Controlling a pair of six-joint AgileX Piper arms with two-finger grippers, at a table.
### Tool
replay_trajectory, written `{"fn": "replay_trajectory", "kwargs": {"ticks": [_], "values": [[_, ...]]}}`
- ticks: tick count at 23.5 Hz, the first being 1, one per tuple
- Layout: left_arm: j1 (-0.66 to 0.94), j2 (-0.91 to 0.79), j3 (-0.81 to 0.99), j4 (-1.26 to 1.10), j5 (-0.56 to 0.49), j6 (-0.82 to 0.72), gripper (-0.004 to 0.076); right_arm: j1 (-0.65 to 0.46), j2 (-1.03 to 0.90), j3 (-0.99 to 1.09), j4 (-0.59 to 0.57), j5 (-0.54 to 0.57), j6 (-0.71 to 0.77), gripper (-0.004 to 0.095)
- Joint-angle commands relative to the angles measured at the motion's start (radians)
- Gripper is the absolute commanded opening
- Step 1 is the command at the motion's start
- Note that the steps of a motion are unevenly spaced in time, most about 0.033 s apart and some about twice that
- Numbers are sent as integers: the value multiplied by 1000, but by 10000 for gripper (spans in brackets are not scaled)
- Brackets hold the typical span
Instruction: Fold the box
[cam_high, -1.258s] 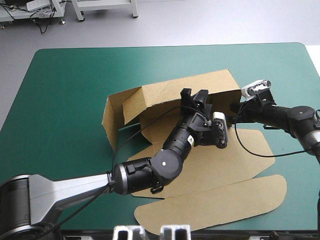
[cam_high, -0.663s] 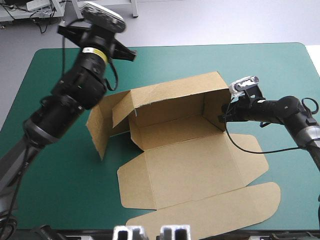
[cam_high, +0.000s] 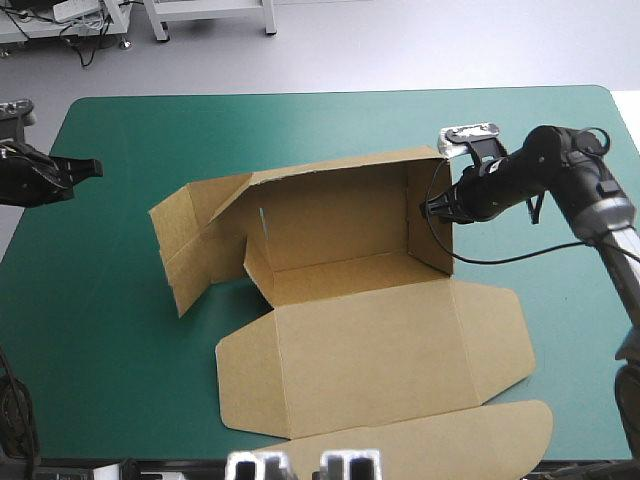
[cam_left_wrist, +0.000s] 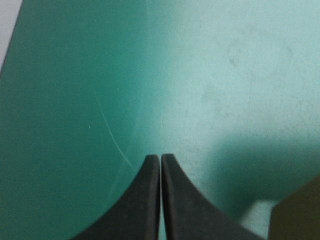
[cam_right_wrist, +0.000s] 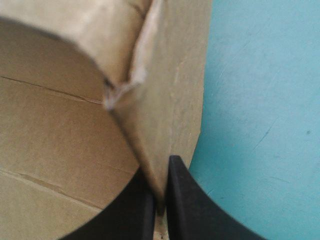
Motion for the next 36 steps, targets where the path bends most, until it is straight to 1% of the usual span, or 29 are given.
{"fn": "replay_trajectory", "kwargs": {"ticks": [1,4,8,9,10,11,12,13,14,15,16,17,18,19,20,22,25,26,27,30,33,36], "values": [[1,-47,41,-87,41,39,-3,-1,53,-46,26,8,14,-11],[1,-49,82,-133,41,78,-3,-1,128,-50,26,-13,17,-11],[1,-51,108,-149,41,90,-4,-1,198,-50,25,-97,-5,-9],[1,-51,108,-149,36,100,-4,-1,228,-50,25,-172,-26,-7],[1,-51,108,-149,31,100,-4,-1,238,-50,25,-200,-32,0],[1,-51,108,-149,28,100,-4,-1,256,-50,25,-245,-94,37],[1,-51,108,-149,26,100,-7,-1,263,-50,24,-250,-141,57],[1,-51,108,-147,15,100,-10,-1,272,-50,21,-252,-199,121],[1,-49,108,-149,10,96,-10,-1,271,-50,21,-264,-193,202],[1,-47,108,-149,10,96,-10,-1,268,-51,18,-268,-193,254],[1,-47,108,-149,4,96,-10,-1,263,-75,0,-252,-181,347],[1,-47,108,-141,4,96,-10,-1,261,-101,-15,-229,-165,379],[1,-47,108,-104,-17,96,-10,-1,257,-162,-41,-178,-135,406],[1,-47,108,-94,-20,90,-10,-1,257,-203,-63,-144,-114,403],[1,-45,108,-101,-30,80,-10,-1,252,-273,-103,-78,-104,403],[-19,-31,108,-107,-29,78,-10,-1,242,-405,-160,17,-58,403],[-53,-19,108,-64,-19,78,-10,-3,234,-524,-171,110,-30,403],[-72,-14,108,-30,-19,78,-10,-3,223,-567,-176,148,27,403],[-79,-14,108,-22,-19,78,-10,-3,206,-577,-183,148,73,403],[-88,-14,108,-21,-4,78,-10,-3,139,-566,-194,148,96,403],[-88,-23,108,-23,27,78,-10,-3,29,-487,-214,148,112,403],[-88,-34,108,-36,34,68,-10,-3,-20,-399,-240,148,152,403]]}}
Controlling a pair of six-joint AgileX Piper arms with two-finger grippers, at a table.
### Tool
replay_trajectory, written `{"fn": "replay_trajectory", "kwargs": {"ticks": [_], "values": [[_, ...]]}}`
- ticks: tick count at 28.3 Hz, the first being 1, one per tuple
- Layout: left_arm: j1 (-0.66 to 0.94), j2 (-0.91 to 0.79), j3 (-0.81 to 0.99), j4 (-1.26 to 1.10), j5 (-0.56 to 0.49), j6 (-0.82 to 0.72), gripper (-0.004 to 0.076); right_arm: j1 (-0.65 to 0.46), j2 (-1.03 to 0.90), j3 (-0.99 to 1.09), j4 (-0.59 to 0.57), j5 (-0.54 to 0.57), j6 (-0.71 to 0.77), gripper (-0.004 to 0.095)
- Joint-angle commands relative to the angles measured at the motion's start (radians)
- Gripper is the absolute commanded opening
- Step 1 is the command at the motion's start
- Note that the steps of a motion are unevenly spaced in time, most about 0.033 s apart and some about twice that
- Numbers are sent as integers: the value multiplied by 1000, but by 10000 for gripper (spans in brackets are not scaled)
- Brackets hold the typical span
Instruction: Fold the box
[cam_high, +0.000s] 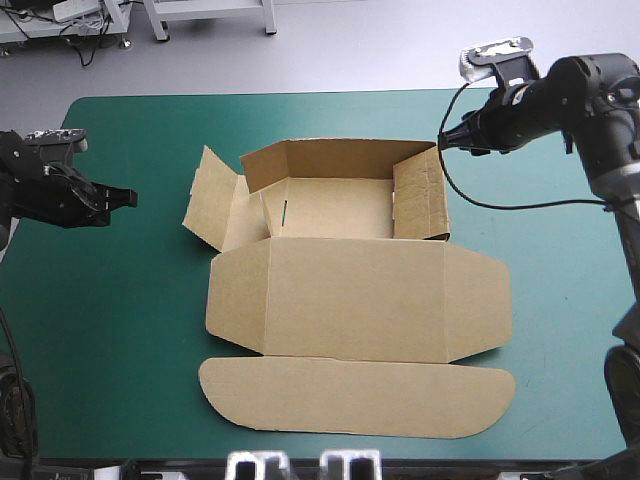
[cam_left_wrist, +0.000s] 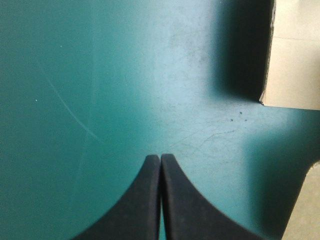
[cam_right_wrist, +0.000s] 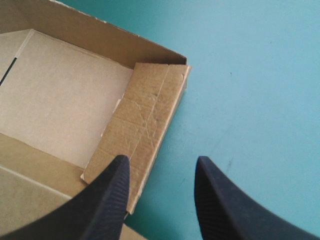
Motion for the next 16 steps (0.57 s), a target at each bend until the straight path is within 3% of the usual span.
{"fn": "replay_trajectory", "kwargs": {"ticks": [1,5,16], "values": [[-4,-55,-26,-32,37,-13,-10,-7,-84,71,-19,3,35,403],[-4,-118,-11,-91,39,-11,-10,-7,-42,182,8,-93,64,403],[-4,-215,-2,-121,39,-11,-10,-7,154,189,106,-209,30,401]]}}
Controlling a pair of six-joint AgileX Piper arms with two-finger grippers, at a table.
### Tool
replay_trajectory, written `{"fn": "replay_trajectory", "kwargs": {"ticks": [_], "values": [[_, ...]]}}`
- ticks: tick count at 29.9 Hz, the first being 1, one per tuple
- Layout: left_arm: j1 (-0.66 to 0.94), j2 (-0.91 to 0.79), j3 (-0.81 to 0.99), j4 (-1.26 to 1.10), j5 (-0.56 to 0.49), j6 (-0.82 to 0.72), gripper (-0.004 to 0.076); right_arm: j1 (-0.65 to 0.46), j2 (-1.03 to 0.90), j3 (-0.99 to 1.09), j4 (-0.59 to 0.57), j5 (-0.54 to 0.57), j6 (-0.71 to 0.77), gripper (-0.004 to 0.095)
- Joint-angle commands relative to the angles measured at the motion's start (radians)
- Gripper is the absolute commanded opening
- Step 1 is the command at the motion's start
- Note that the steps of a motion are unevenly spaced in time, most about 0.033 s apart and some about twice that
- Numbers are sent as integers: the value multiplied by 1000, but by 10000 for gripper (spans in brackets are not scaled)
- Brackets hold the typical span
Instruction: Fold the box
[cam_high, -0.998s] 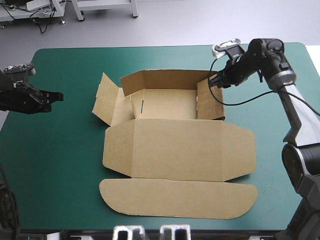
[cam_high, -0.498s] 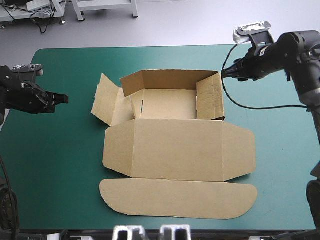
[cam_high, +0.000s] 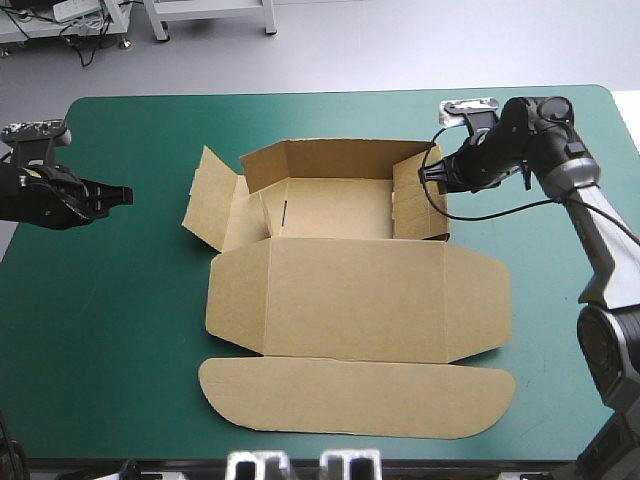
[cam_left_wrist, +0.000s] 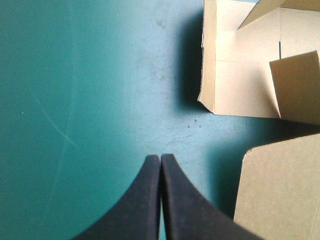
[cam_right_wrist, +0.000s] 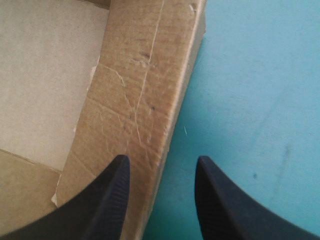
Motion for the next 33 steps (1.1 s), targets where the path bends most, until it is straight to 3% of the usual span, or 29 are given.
{"fn": "replay_trajectory", "kwargs": {"ticks": [1,6,11,13,15,19,24,33], "values": [[-3,-44,-16,-41,33,-7,-10,-7,4,-21,57,-60,-33,399],[-3,-49,11,-62,33,-7,-10,-7,77,-21,89,-69,-50,399],[-5,-49,61,-93,2,9,-10,-7,139,-23,193,-17,-90,359],[-5,-47,75,-94,-7,56,-10,-7,157,-23,217,14,-119,234],[-5,-47,79,-68,-32,83,-10,-7,158,-23,220,32,-119,-23],[9,-45,79,-36,-108,78,-10,-7,145,-58,237,82,-114,-15],[99,-28,79,-28,-124,76,-10,-8,90,-149,285,156,-107,-19],[234,47,79,-291,-144,191,-10,-8,-118,-232,246,156,-29,-19]]}}
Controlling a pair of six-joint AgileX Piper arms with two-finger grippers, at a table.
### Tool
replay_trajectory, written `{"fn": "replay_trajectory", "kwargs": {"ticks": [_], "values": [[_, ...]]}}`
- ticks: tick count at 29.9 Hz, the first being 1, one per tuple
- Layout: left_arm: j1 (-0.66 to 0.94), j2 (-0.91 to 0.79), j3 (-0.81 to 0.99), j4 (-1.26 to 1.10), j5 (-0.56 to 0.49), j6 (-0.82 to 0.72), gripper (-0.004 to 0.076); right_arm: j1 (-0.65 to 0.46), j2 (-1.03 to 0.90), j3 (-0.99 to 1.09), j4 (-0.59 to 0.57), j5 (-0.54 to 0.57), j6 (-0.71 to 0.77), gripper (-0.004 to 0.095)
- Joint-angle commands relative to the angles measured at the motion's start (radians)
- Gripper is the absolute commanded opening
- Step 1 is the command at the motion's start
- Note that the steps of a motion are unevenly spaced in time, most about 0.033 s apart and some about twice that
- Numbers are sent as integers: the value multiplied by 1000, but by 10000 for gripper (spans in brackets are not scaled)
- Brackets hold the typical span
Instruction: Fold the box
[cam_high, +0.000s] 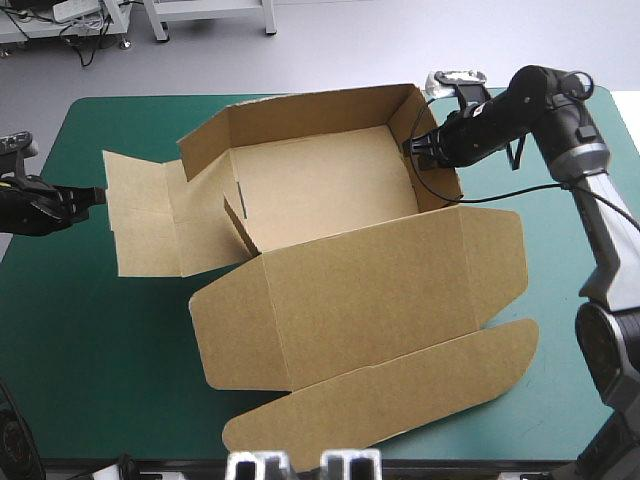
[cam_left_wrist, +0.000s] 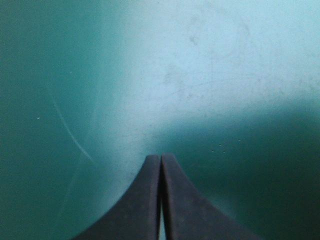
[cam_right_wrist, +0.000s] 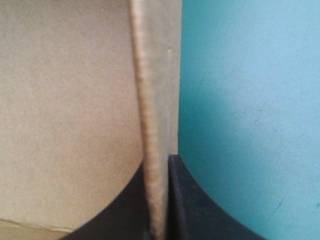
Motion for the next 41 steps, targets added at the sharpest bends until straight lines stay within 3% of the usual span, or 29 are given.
{"fn": "replay_trajectory", "kwargs": {"ticks": [1,6,10,13,23,31,41], "values": [[24,10,-26,-145,-29,46,-9,-5,-131,-37,2,19,44,-19],[31,73,-26,-392,27,137,-9,-5,-220,-37,-24,19,72,-19],[31,118,-26,-659,155,253,-10,-5,-266,-37,-51,17,101,-19],[28,120,-26,-742,150,256,-10,-5,-283,-37,-82,4,133,-19],[-51,51,-26,-786,148,253,-10,-5,-272,-35,-23,-111,148,-19],[-116,40,-26,-864,148,253,-10,-5,-252,-35,20,-139,105,-19],[-120,18,-26,-878,148,241,-10,-5,-229,-35,-17,-196,65,-19]]}}
